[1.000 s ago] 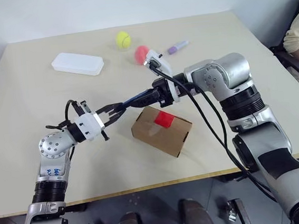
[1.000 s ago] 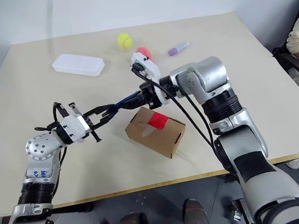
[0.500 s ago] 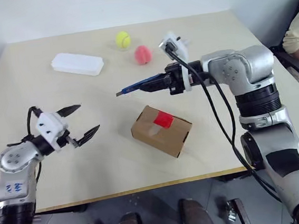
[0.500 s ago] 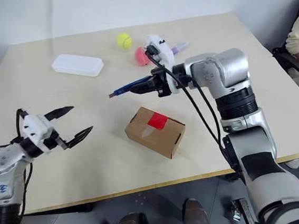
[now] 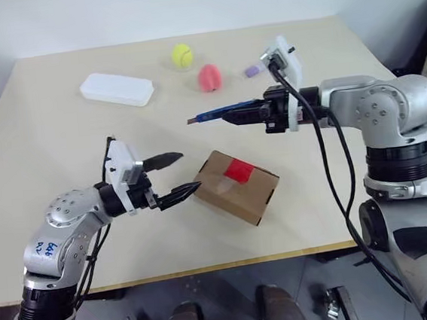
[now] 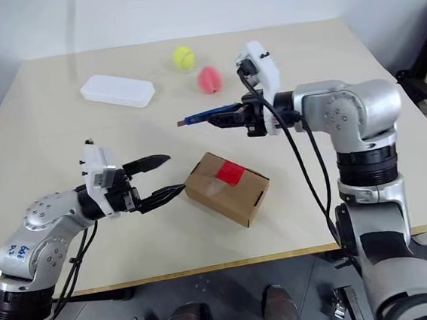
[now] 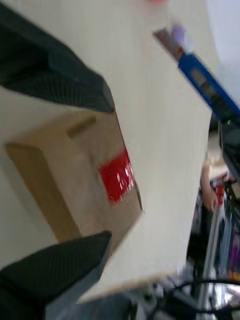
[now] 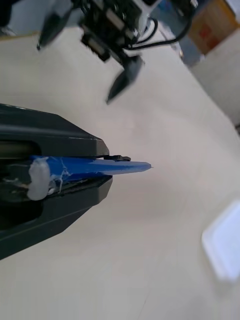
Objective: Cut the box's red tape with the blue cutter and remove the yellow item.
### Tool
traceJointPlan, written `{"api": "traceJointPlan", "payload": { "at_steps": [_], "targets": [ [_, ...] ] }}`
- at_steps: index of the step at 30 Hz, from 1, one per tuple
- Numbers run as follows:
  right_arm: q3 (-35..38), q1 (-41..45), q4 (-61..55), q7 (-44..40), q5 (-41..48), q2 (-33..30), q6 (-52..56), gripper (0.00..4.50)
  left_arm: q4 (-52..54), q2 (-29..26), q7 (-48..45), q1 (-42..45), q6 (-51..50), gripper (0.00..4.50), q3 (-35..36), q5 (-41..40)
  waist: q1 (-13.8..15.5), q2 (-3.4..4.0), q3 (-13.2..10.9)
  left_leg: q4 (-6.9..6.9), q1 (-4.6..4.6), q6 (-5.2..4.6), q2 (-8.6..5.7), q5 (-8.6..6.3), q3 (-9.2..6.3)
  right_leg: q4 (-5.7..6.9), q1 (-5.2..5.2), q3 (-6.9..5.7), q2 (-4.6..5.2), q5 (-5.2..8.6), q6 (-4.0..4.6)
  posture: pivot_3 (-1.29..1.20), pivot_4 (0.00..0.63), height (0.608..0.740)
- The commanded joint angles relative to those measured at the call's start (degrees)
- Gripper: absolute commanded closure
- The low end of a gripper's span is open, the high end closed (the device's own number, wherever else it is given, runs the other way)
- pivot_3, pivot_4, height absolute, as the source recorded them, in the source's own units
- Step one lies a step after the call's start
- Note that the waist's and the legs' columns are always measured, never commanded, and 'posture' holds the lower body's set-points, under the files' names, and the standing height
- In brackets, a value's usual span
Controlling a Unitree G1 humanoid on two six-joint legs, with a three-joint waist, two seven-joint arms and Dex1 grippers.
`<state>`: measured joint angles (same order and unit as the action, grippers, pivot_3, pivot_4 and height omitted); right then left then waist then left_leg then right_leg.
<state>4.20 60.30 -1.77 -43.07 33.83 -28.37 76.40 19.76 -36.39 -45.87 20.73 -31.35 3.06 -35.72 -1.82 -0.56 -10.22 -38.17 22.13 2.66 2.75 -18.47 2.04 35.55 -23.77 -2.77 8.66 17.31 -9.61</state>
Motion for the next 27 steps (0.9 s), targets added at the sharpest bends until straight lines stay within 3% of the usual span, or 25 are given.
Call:
{"api": "traceJointPlan", "payload": {
  "at_steps": [1, 9, 18, 27],
  "targets": [
    [2.8, -1.7, -7.4, 2.2, 1.8, -3.1, 2.3, 4.38, 1.0, -0.5, 0.1, 4.8, -5.4, 1.85, -3.7, -0.1, 0.1, 0.00, 0.0, -0.01, 0.00, 0.00, 0.00, 0.00, 0.00, 0.00, 0.00, 0.00, 0.00, 0.00, 0.00, 0.00, 0.150, 0.740],
    [3.1, -8.4, -17.1, 5.4, 3.1, -8.3, 5.1, 4.38, -5.8, -0.2, -0.2, 14.5, -16.2, 4.42, -12.3, 3.7, 0.2, 0.00, 0.0, -0.07, 0.02, -0.01, -0.01, 0.00, 0.02, -0.11, 0.06, 0.00, 0.00, 0.00, 0.00, 0.00, 0.150, 0.740],
    [2.8, -10.6, -20.6, 6.3, 5.0, -9.2, 5.9, 4.38, -11.8, 1.3, -0.3, 19.5, -20.8, 4.50, -17.7, 8.5, 0.5, 0.00, 0.0, -0.09, 0.03, -0.01, -0.01, 0.00, 0.02, -0.13, 0.06, 0.00, 0.00, 0.00, 0.00, 0.00, 0.150, 0.740],
    [-0.6, -13.7, -21.1, 6.0, 5.1, -10.5, 3.7, 4.38, -12.9, 2.4, -1.4, 20.8, -22.4, 4.50, -18.7, 10.2, 0.8, -0.01, 0.0, -0.15, 0.02, -0.01, -0.01, 0.00, 0.02, -0.12, 0.10, 0.00, 0.00, 0.00, 0.00, 0.00, 0.150, 0.740]
  ]
}}
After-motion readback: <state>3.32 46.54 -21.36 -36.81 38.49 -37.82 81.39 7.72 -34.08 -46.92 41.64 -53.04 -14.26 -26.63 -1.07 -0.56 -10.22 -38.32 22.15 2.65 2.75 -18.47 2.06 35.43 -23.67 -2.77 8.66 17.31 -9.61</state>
